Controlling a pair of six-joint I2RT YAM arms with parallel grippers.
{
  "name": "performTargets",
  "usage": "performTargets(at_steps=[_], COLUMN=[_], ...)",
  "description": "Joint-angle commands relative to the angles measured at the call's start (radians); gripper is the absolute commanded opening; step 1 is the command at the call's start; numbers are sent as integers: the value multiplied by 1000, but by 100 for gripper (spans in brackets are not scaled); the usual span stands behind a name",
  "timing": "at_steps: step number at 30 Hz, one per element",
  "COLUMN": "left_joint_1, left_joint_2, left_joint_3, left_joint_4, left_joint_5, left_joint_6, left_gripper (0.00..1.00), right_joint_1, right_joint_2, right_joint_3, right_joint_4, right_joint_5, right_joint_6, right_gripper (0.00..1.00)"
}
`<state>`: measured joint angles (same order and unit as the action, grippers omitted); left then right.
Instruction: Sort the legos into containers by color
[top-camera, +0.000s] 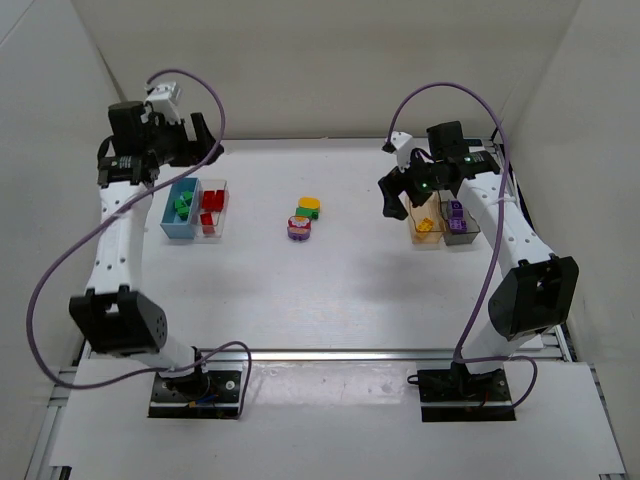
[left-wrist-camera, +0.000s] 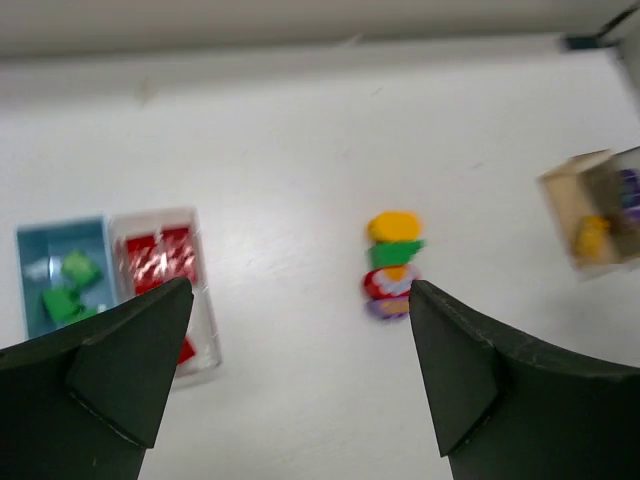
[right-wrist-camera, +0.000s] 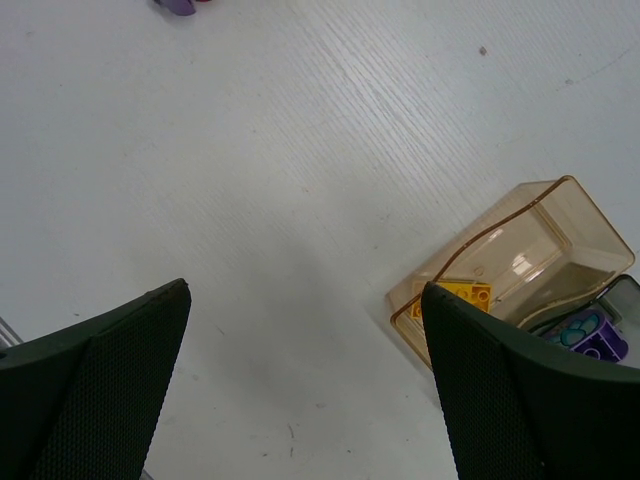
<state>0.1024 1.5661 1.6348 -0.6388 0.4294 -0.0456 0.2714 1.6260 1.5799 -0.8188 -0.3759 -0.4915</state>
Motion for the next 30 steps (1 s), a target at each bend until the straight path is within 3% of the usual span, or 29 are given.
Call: performTargets(at_steps=[1,6,8,14,20,25,30], left_joint_1=[-35,-33,-35,-52,-32,-33,-33], left_joint_2=[-67,-153,-166,-173,-161,-135,-87], left_joint_3=[38,-82,-124,-177,-194,-196,-194], left_joint_4=[42,5,-7,-30,-15,-1,-15], left_joint_5=[146,155,169,216,223,243,265], left_joint_6=[-67,-37,-8,108,113,110,72], left_gripper=[99,99,99,97,98,99,99], right_joint_1=[6,23,46,181,252,270,221], right_joint_2=[-32,11,67,231,348,449,563], right_joint_3=[40,46,101,235,278,305,408], right_joint_4=[7,29,24,-19,47,153,176], right_joint_5=[-81,-344,-363,-264,-176,-136,-146], right_joint_6=[5,22,13,-84,-53,-110,-174], right_gripper=[99,94,94,88,73,71,76])
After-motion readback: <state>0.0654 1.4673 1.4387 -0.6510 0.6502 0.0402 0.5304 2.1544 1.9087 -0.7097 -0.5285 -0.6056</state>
